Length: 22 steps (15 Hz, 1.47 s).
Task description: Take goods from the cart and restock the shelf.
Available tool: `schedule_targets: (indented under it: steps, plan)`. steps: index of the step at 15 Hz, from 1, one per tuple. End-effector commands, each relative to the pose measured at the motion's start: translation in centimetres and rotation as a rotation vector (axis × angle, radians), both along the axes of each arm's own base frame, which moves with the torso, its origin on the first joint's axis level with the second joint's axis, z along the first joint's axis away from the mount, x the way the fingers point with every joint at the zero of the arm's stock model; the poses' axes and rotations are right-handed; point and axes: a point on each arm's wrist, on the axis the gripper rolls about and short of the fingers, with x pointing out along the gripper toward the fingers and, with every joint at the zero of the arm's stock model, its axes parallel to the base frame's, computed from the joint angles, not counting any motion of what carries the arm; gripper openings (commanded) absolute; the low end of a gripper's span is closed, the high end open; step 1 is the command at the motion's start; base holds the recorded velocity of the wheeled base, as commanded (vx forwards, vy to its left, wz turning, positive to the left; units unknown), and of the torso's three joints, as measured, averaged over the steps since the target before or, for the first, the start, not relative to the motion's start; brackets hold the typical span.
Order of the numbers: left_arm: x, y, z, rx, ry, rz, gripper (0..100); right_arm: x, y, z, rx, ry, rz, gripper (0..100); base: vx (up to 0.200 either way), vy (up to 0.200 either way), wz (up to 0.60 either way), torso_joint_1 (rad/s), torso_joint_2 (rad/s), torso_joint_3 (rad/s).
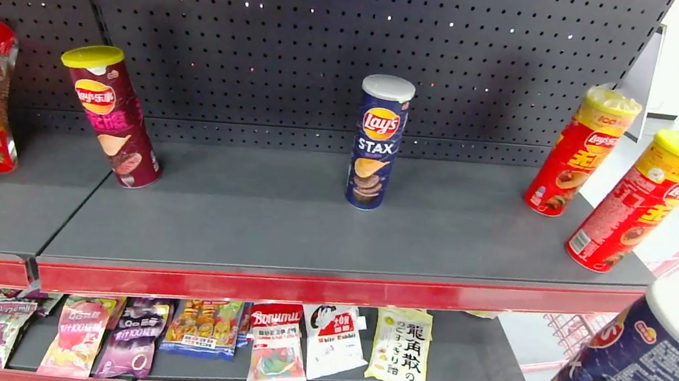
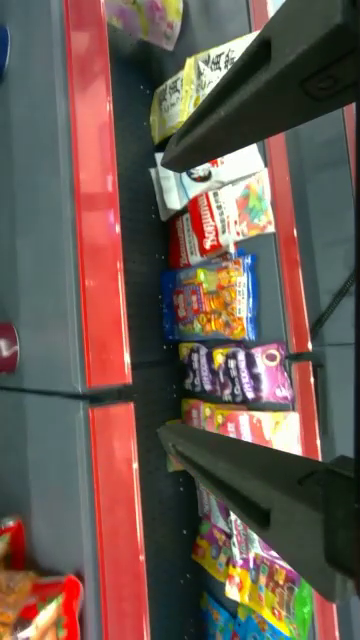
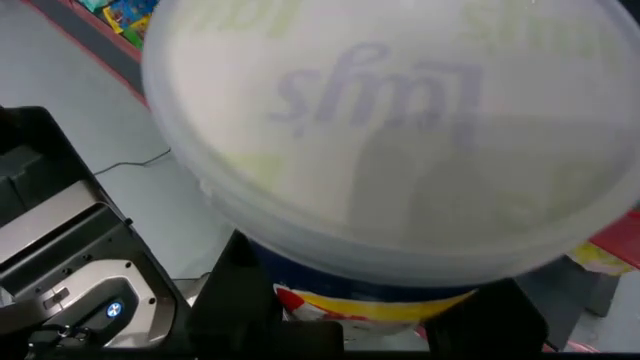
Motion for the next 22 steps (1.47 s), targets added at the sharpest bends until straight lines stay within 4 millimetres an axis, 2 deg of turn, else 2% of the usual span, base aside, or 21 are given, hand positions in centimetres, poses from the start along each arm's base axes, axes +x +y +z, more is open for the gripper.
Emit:
schedule_targets:
  steps: [1,3,9,19,20,21,22]
  plan:
    - [0.0,0.0,0.0,0.001,0.0,-0.001,100,0.1,0.0,-0.1,-0.003,0.005,0.0,0,0.0,0.0,0.0,0.0,0.0,0.0]
    - [0.0,0.0,0.0,0.001,0.0,-0.001,100,0.0,0.0,-0.3,-0.005,0.01,-0.001,0,0.0,0.0,0.0,0.0,0.0,0.0]
    - [0.0,0.0,0.0,0.001,0.0,-0.001,100,0.1,0.0,-0.3,-0.006,0.014,-0.001,0,0.2,0.0,0.0,0.002,0.0,0.005]
    - [0.0,-0.1,0.0,0.005,-0.002,-0.033,100,-0.4,-0.2,0.1,0.007,-0.017,0.002,0,0.0,0.0,0.0,0.0,0.0,0.0]
    - [-0.2,-0.1,0.9,-0.002,-0.027,-0.062,100,-0.5,-0.2,0.3,0.013,-0.027,0.001,0,0.0,0.0,0.0,0.0,0.0,0.0]
    - [-0.2,-0.2,5.1,-0.027,-0.047,-0.122,100,-0.6,-0.3,0.3,0.014,-0.03,0.0,0,0.0,0.0,0.0,0.0,0.0,0.0]
    - [1.3,-0.2,11.3,-0.114,-0.039,-0.169,100,-0.7,-0.3,0.3,0.016,-0.032,-0.001,0,0.0,0.0,0.0,0.0,0.0,0.0]
